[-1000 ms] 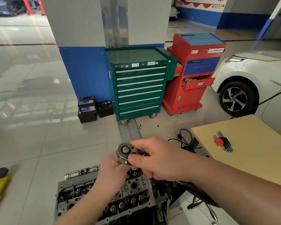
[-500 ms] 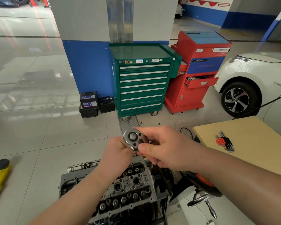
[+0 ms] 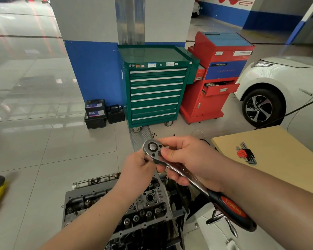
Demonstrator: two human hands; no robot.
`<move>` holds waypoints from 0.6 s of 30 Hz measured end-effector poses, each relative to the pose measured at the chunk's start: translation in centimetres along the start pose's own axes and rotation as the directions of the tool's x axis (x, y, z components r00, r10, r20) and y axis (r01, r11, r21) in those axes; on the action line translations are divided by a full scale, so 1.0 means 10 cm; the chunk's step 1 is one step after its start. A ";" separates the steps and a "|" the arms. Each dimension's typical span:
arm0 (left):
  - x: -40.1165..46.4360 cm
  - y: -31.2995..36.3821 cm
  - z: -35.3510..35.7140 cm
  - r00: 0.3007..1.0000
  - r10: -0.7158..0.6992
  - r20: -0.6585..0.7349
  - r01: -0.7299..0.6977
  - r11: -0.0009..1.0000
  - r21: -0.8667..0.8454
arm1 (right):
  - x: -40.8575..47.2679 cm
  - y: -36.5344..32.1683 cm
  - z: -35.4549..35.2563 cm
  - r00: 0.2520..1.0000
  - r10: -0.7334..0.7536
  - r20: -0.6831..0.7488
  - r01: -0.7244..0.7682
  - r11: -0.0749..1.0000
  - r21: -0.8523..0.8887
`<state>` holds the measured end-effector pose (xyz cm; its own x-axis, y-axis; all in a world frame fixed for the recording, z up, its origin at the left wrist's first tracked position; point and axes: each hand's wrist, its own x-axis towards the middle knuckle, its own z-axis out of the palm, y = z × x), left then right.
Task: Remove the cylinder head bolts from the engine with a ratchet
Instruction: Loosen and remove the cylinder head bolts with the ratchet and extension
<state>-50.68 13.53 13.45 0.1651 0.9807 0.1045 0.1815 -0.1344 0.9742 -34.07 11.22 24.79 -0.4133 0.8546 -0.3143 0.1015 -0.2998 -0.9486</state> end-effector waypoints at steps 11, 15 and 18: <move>-0.18 -1.42 -0.44 0.971 -0.238 -0.029 0.195 0.712 0.675 | 0.16 0.58 -0.37 0.959 0.031 -0.282 -0.158 0.884 -0.440; -0.49 -2.07 -0.43 0.935 -0.355 -0.006 0.166 0.421 0.892 | 0.27 0.75 -0.39 0.946 -0.065 -0.318 -0.169 0.740 -0.652; -0.58 -2.25 -0.42 0.960 -0.279 -0.011 0.113 0.354 0.928 | 0.37 0.86 -0.42 0.942 -0.054 -0.330 -0.182 0.747 -0.640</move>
<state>-59.75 11.49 -8.18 0.0976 0.9807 -0.1696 0.9829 -0.0682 0.1708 -30.95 13.57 15.31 -0.0964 0.9614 -0.2577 0.7298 -0.1078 -0.6751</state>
